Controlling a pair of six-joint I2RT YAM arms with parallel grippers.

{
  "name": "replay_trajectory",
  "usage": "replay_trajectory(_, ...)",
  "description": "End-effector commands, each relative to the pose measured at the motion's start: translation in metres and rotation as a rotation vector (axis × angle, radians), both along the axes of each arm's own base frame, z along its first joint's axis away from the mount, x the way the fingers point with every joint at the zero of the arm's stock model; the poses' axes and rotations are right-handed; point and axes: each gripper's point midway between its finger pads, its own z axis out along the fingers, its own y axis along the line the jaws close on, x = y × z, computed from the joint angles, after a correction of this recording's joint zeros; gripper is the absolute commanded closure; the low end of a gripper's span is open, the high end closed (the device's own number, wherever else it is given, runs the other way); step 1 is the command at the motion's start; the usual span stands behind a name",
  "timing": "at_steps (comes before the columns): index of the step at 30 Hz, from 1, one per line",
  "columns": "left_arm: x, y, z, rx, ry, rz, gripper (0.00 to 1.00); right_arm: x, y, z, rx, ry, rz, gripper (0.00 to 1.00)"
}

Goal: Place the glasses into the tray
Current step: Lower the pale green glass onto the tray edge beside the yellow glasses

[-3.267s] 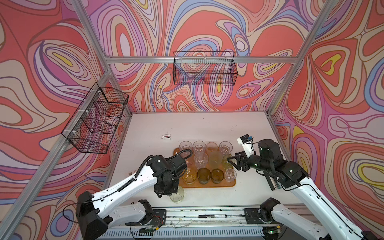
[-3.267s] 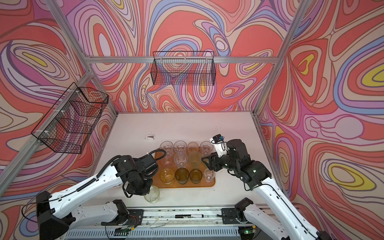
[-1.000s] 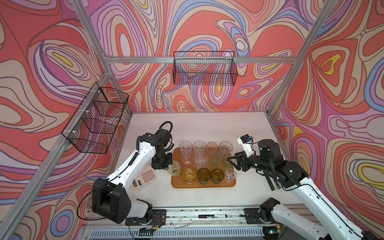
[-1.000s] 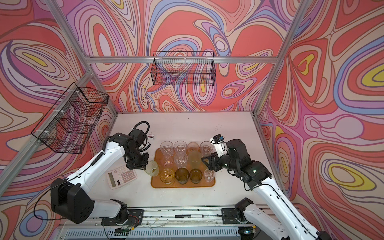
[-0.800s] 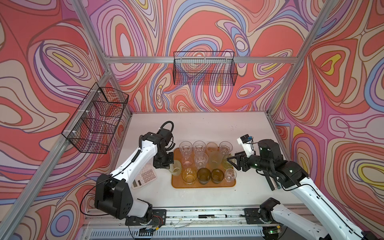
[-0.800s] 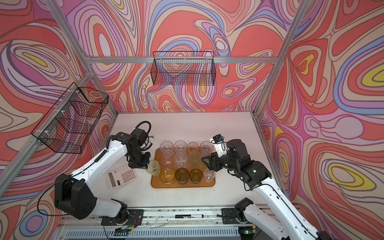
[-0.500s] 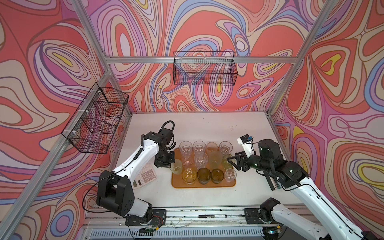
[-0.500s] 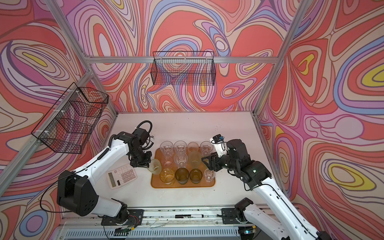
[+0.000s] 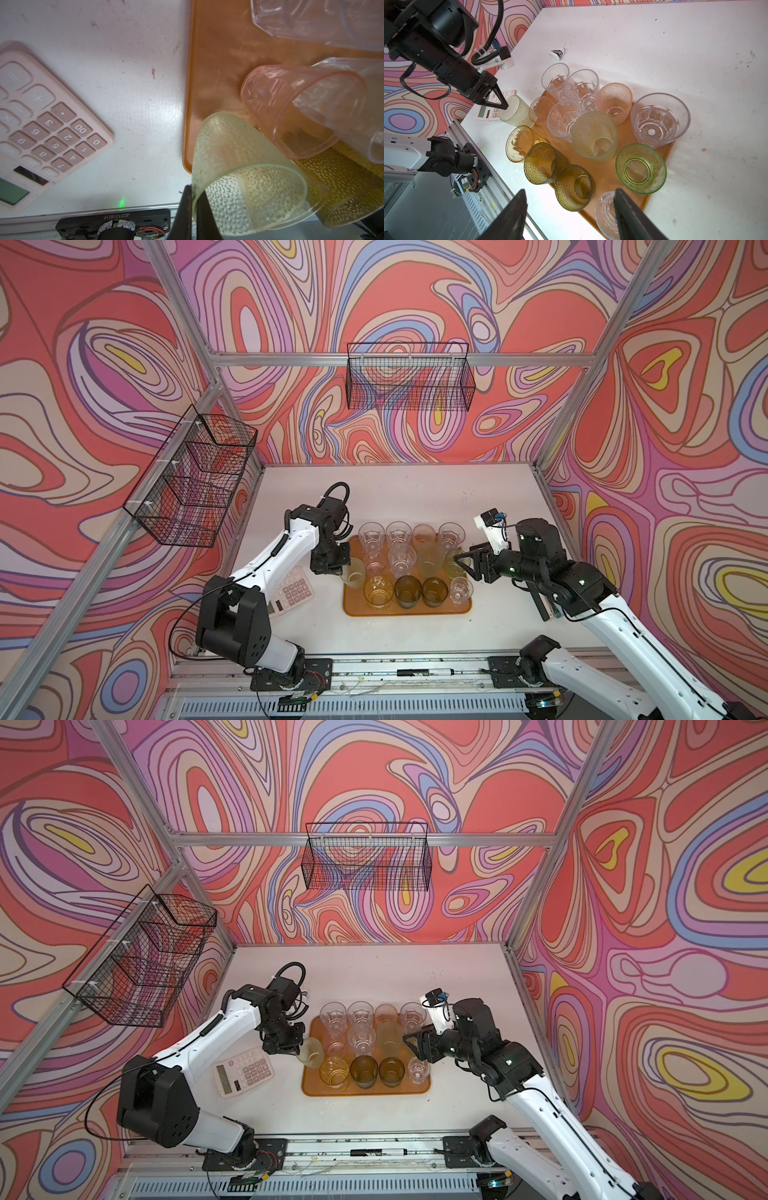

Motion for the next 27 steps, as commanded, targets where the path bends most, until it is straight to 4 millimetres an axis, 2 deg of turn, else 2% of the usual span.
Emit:
replay_trajectory(1, -0.003, 0.004, -0.008, 0.020, 0.019, -0.008, 1.00, 0.000, 0.000, -0.003, -0.001, -0.005, 0.008, 0.31)
replay_trajectory(27, -0.007, 0.006, -0.022, 0.031, 0.025, -0.022, 1.00, 0.000, 0.001, -0.005, -0.003, 0.000, 0.009, 0.31)
